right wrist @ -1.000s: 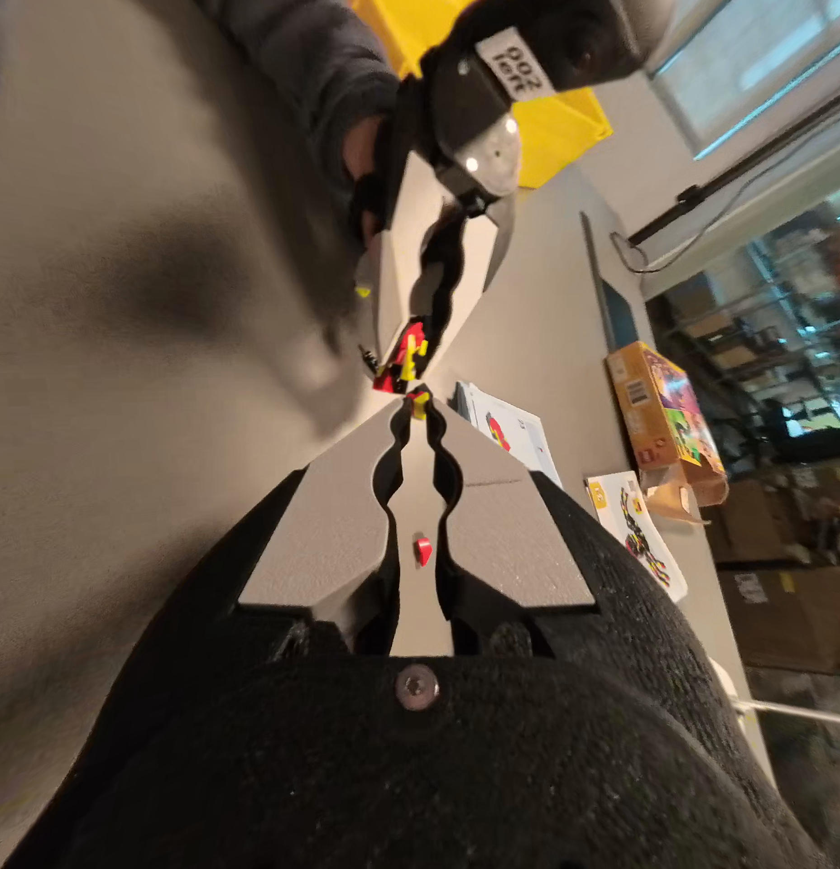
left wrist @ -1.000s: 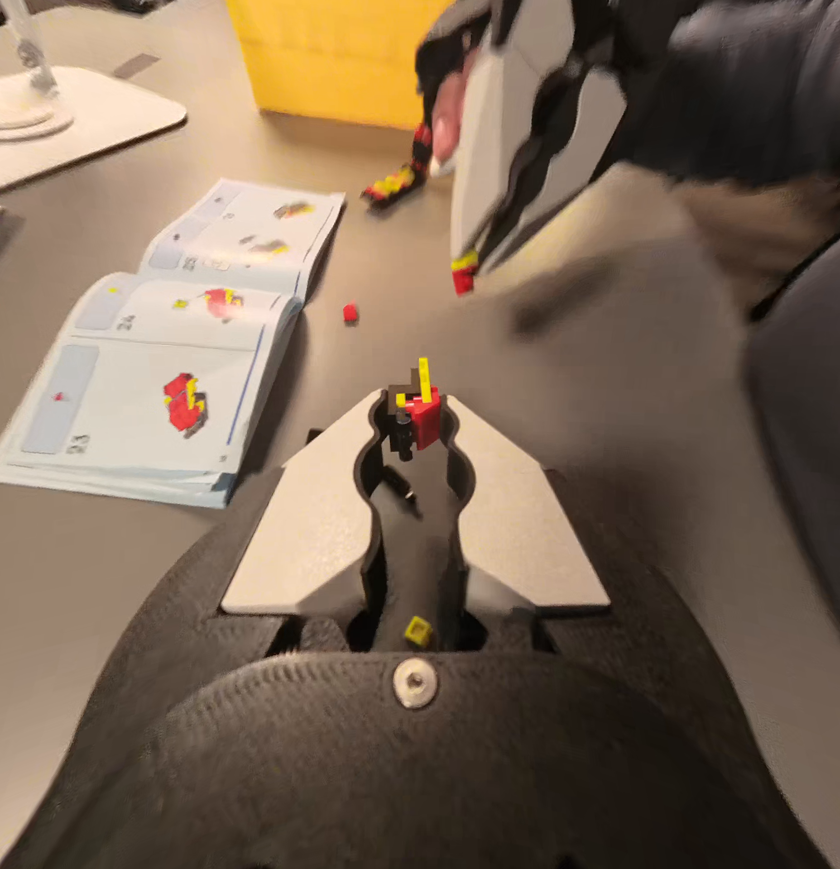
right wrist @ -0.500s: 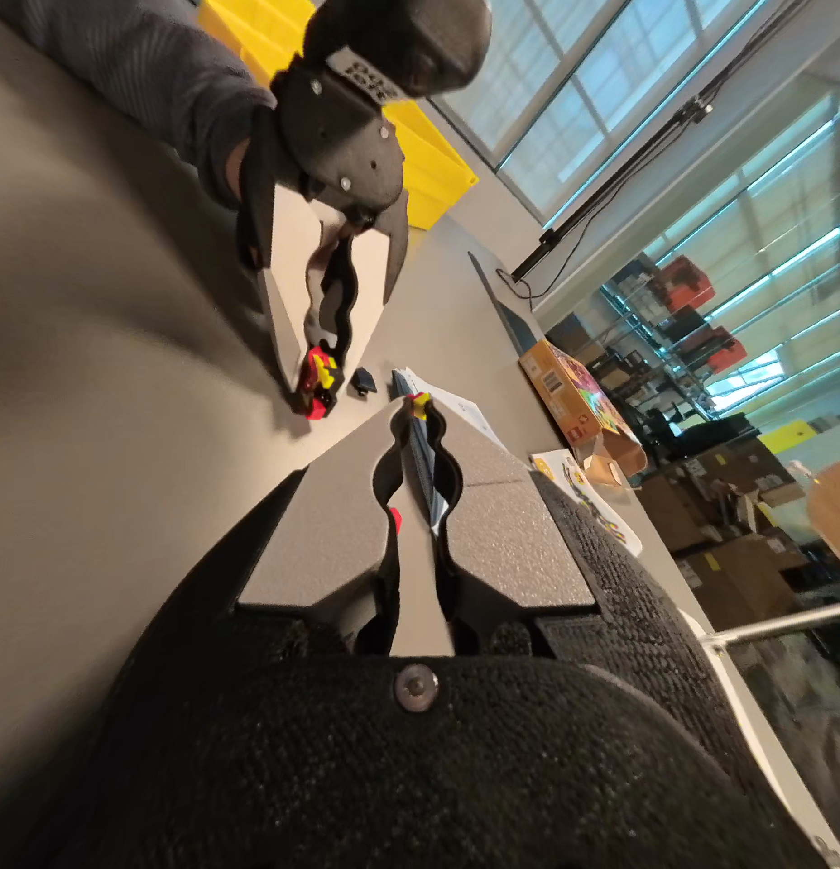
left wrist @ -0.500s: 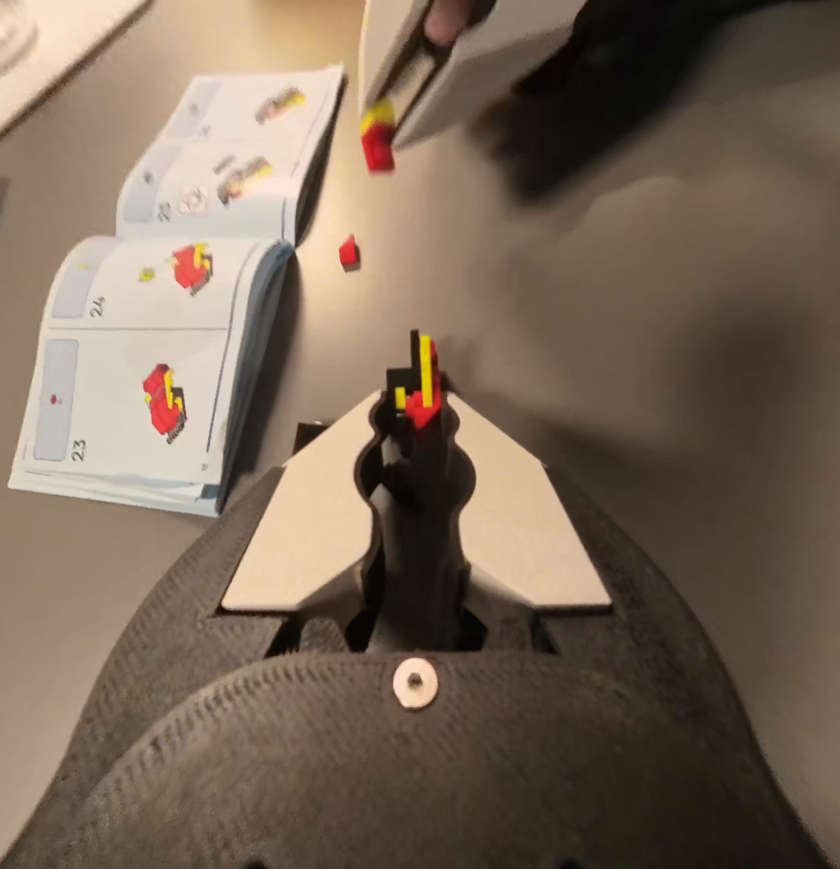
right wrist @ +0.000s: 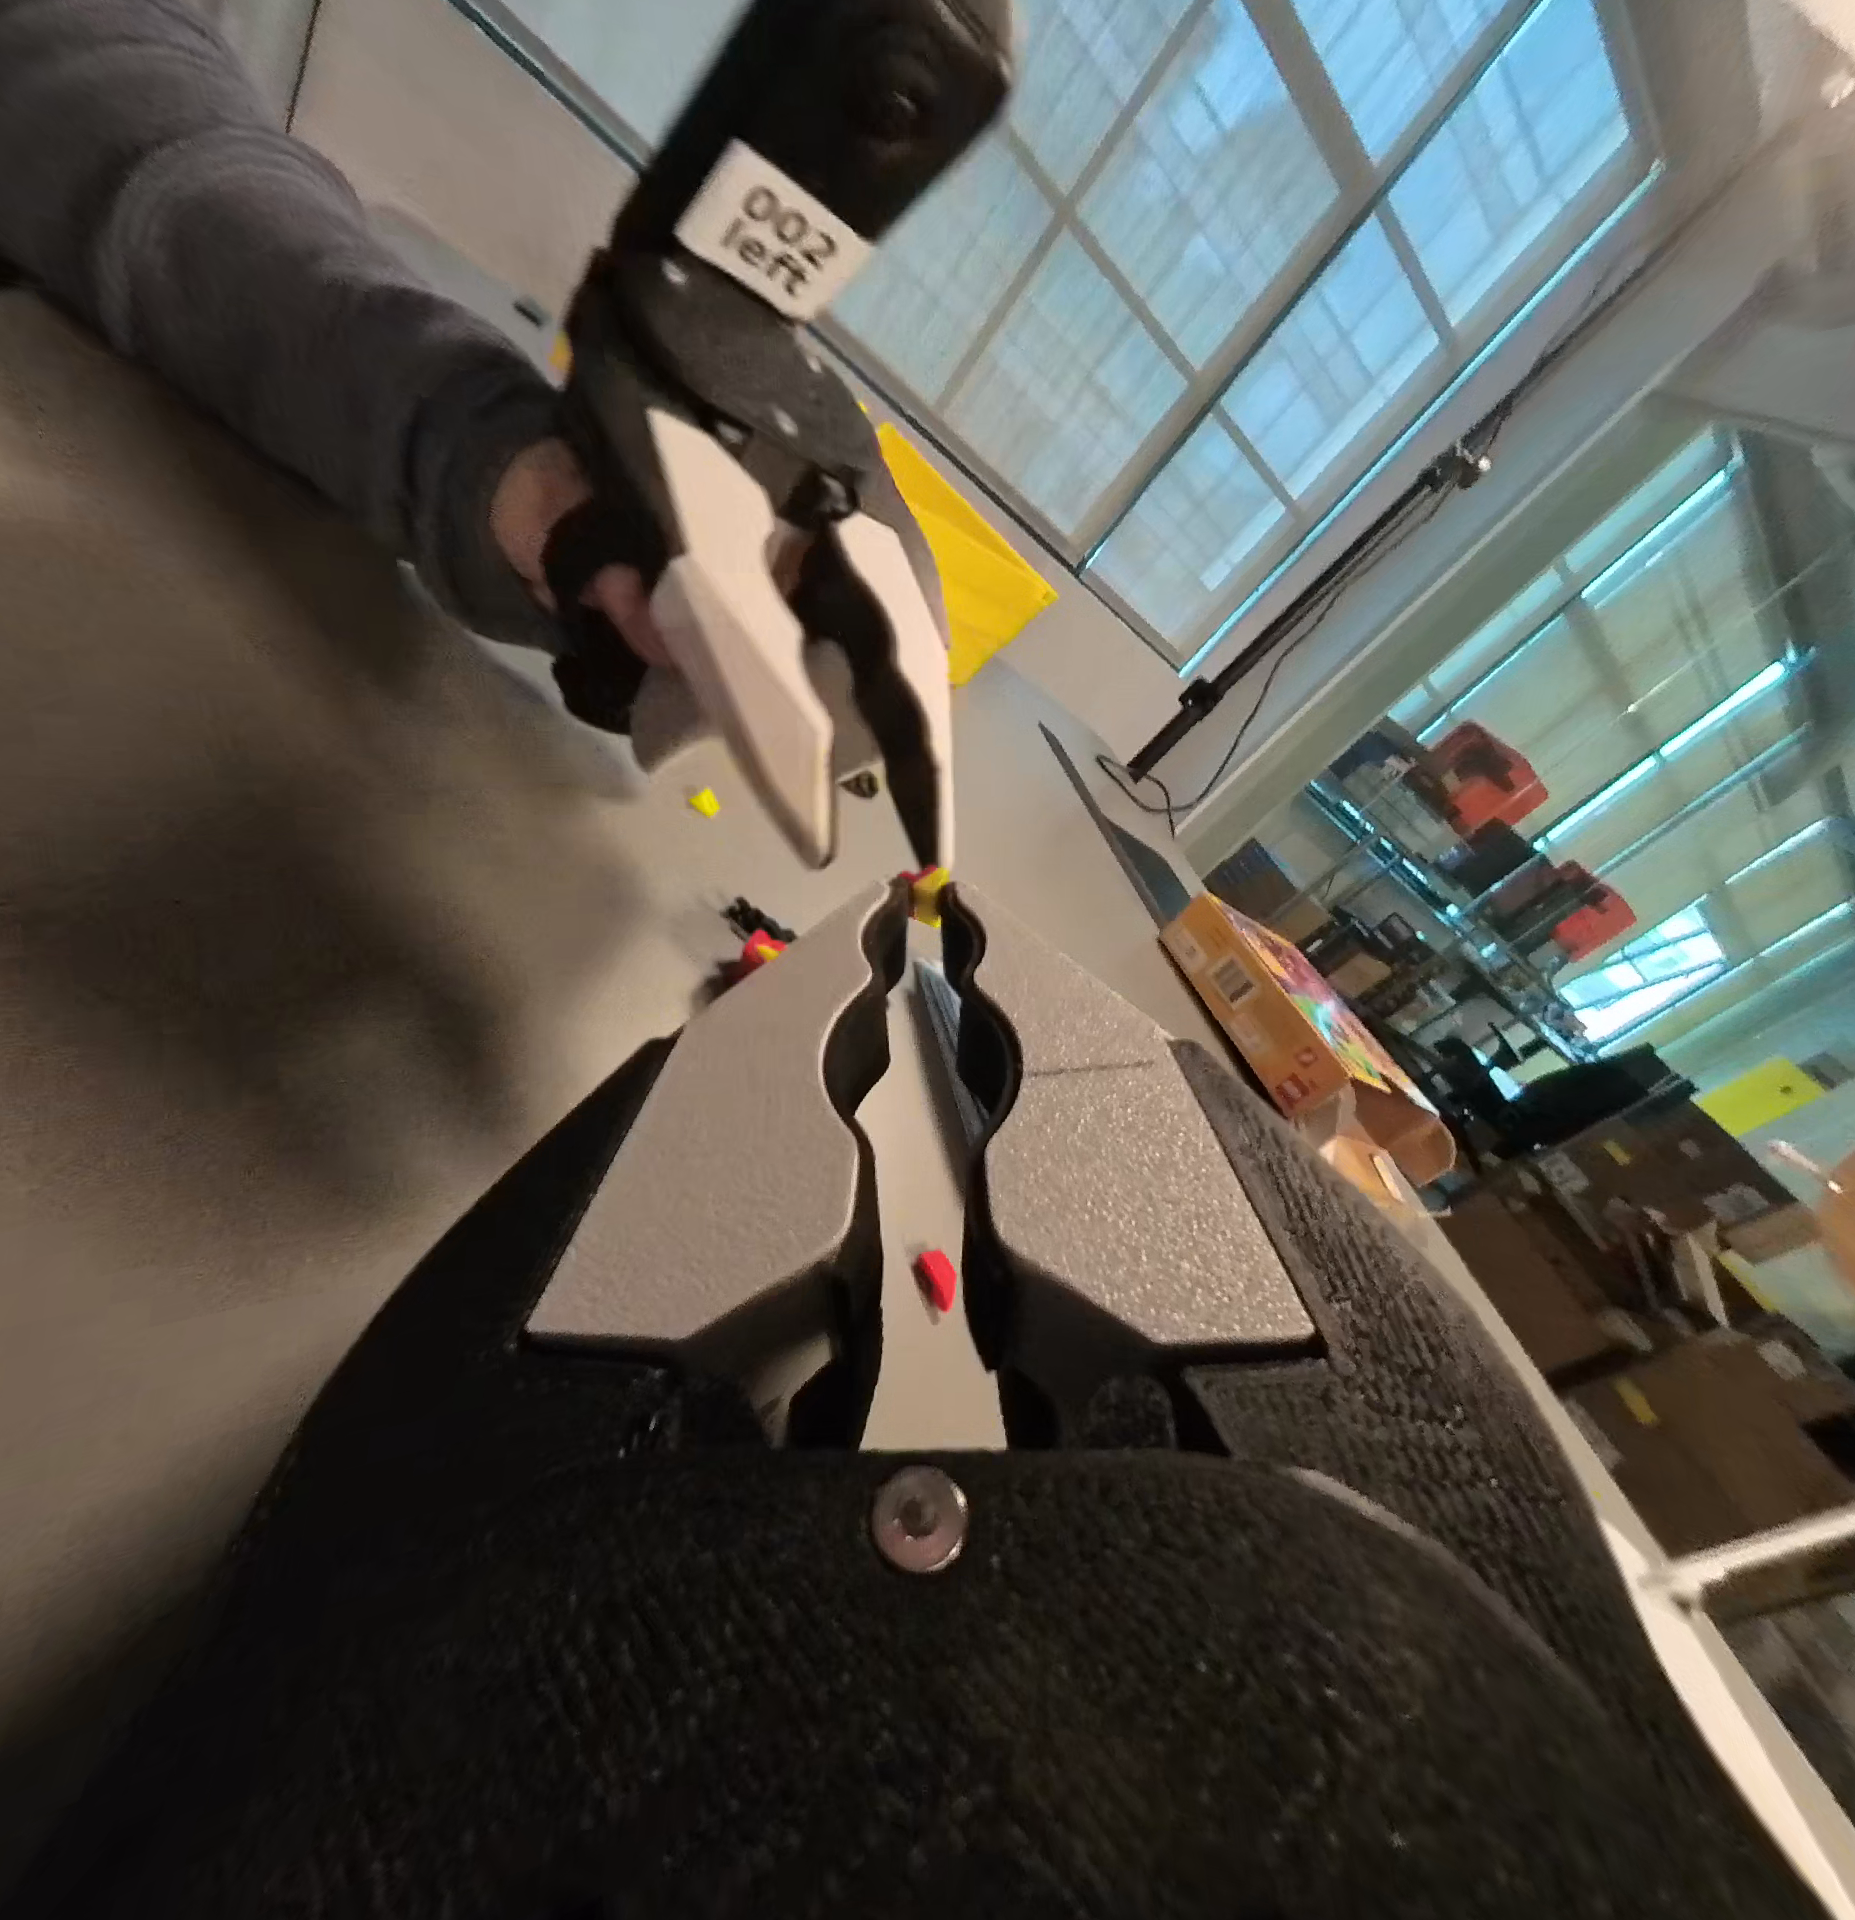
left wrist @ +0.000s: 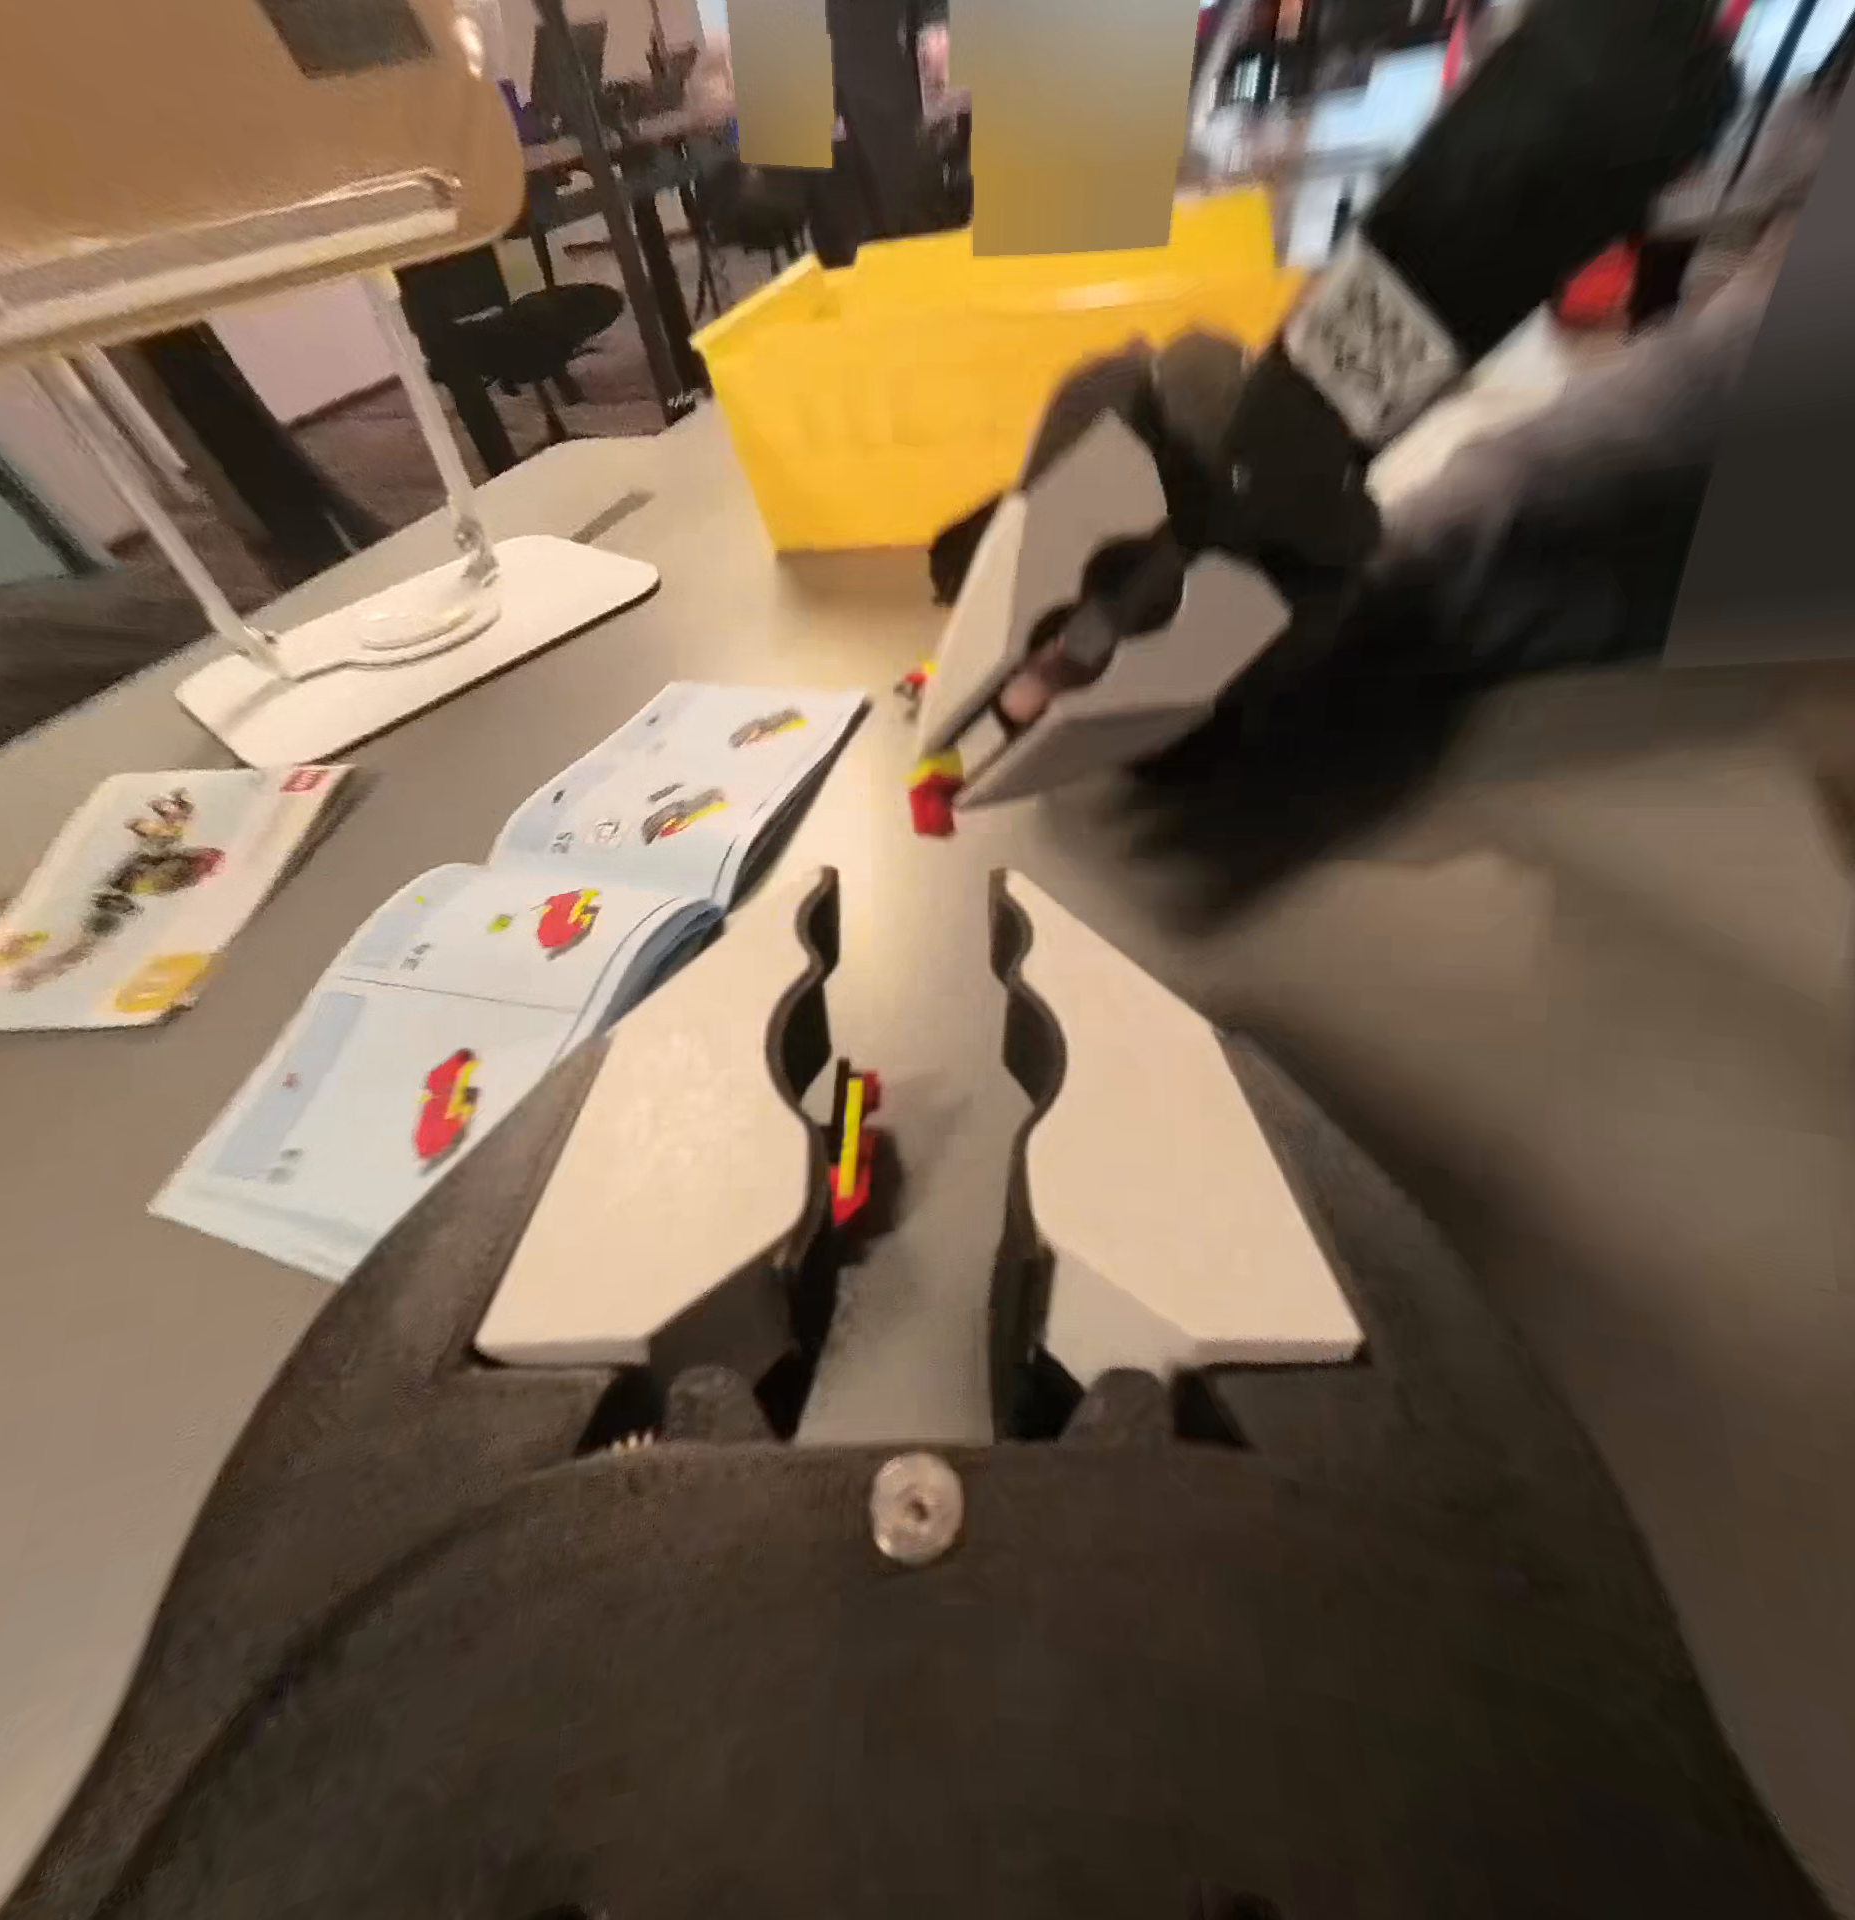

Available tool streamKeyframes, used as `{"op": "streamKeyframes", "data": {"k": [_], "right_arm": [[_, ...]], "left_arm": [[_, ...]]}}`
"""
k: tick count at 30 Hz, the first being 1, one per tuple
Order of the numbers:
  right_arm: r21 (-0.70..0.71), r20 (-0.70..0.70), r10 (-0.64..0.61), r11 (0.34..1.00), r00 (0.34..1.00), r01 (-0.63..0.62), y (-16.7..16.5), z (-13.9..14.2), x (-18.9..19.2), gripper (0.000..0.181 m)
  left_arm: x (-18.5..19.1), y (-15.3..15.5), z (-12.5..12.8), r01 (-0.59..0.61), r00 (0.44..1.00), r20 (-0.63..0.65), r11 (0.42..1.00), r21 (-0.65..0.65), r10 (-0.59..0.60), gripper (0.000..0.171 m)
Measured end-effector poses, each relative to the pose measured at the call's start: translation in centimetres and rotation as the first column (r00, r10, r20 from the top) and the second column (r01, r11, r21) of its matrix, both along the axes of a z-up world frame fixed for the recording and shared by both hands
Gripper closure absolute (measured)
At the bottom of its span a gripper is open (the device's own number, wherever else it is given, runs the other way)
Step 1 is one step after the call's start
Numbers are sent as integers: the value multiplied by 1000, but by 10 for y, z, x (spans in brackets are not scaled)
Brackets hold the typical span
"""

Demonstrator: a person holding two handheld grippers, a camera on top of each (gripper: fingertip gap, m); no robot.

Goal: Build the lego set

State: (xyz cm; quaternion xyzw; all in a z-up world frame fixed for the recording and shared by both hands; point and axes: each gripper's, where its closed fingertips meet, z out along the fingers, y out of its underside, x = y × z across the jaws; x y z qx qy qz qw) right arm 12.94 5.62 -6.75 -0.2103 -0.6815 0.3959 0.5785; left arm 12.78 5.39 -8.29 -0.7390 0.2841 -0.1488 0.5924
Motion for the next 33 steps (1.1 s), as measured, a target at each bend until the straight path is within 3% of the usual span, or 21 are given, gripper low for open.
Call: {"op": "streamKeyframes", "data": {"k": [4, 7, 13, 23, 30, 33], "right_arm": [[-6, -28, 35, 999, 999, -35, -9, 5, 3, 177], [10, -34, 44, 999, 998, -44, -12, 5, 4, 178], [34, -59, 53, 998, 997, -51, -17, 8, 6, 177], [78, -68, 58, 996, 996, -53, -19, 7, 7, 177], [86, -72, 57, 995, 996, -51, -20, 7, 8, 178], [84, -76, 15, 996, 997, -8, -15, 8, 5, 177]], "left_arm": [[-1, -4, 14, 81, 947, 317, 991, -105, -44, 158], [9, -10, 12, 197, 898, 425, 968, -158, -114, 160], [19, -13, 7, 238, 888, 437, 955, -176, -141, 168], [15, -16, 14, 320, 798, 579, 931, -175, -166, 166], [16, -17, 14, 328, 792, 586, 929, -172, -171, 169], [13, -13, 17, 253, 832, 535, 959, -126, -150, 170]]}}
